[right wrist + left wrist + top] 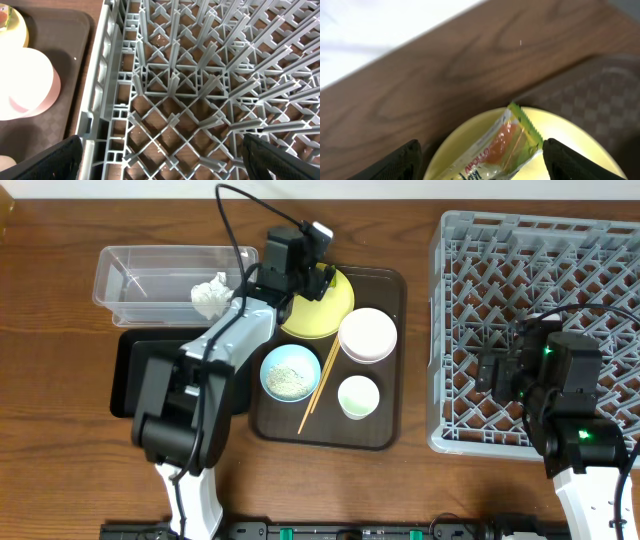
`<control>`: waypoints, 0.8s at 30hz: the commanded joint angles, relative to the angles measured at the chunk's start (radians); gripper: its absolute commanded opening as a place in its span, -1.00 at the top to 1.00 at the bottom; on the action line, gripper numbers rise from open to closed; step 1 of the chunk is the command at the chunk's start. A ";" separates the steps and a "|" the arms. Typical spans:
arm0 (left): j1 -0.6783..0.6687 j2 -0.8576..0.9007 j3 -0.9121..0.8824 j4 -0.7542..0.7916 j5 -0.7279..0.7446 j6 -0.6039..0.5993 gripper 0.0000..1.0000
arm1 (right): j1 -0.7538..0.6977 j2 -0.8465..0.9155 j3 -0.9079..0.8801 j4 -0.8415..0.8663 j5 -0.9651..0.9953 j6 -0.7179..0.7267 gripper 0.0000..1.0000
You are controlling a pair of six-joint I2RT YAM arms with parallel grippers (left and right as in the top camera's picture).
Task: Sort waste into correct bins and load items into the dishwasher rack
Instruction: 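Grasp the green snack wrapper on the yellow plate with the left gripper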
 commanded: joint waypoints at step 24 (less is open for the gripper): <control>0.005 0.154 0.003 0.016 -0.045 0.061 -0.58 | -0.010 0.000 0.023 -0.021 0.006 0.007 -0.99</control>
